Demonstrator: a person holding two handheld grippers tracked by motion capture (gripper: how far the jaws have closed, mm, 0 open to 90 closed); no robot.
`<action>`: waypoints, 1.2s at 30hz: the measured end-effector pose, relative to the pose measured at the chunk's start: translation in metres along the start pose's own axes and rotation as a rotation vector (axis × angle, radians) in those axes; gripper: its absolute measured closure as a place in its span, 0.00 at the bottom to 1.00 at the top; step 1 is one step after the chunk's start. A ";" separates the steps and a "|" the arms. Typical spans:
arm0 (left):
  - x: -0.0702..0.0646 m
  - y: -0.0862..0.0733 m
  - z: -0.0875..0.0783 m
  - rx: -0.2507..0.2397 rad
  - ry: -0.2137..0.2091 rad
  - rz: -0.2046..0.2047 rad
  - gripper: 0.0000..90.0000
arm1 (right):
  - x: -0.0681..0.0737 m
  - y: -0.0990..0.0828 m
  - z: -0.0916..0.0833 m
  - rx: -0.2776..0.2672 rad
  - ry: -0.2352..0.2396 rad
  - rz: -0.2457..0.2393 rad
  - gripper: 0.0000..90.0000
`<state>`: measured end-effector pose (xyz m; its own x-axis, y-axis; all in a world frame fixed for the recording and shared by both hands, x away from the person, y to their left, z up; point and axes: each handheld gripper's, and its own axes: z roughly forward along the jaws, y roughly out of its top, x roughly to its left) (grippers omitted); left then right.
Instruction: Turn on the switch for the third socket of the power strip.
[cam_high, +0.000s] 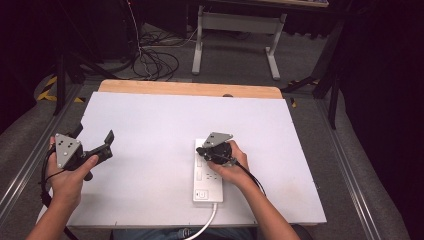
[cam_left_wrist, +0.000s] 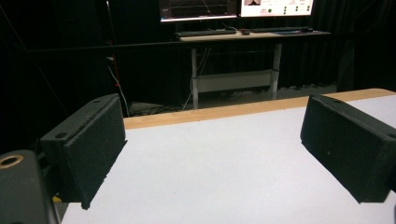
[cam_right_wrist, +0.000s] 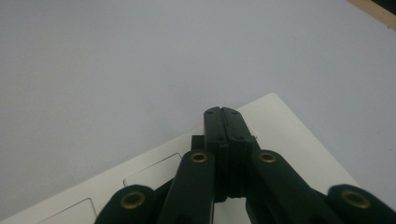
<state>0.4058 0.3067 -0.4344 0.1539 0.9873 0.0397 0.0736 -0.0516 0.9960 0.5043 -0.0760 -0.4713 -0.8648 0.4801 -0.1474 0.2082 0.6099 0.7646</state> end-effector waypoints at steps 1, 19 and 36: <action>0.000 0.000 0.000 0.000 0.000 -0.004 0.08 | 0.000 0.000 0.000 0.001 0.001 0.007 1.00; 0.000 -0.001 0.001 0.005 0.000 0.004 0.08 | -0.006 0.009 -0.022 -0.153 -0.029 0.027 1.00; -0.001 -0.002 0.003 0.009 -0.004 0.005 0.08 | -0.013 0.010 -0.056 -0.330 -0.049 0.068 1.00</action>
<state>0.4089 0.3051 -0.4368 0.1587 0.9863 0.0447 0.0811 -0.0582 0.9950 0.4918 -0.1109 -0.4268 -0.8292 0.5475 -0.1130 0.0987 0.3422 0.9344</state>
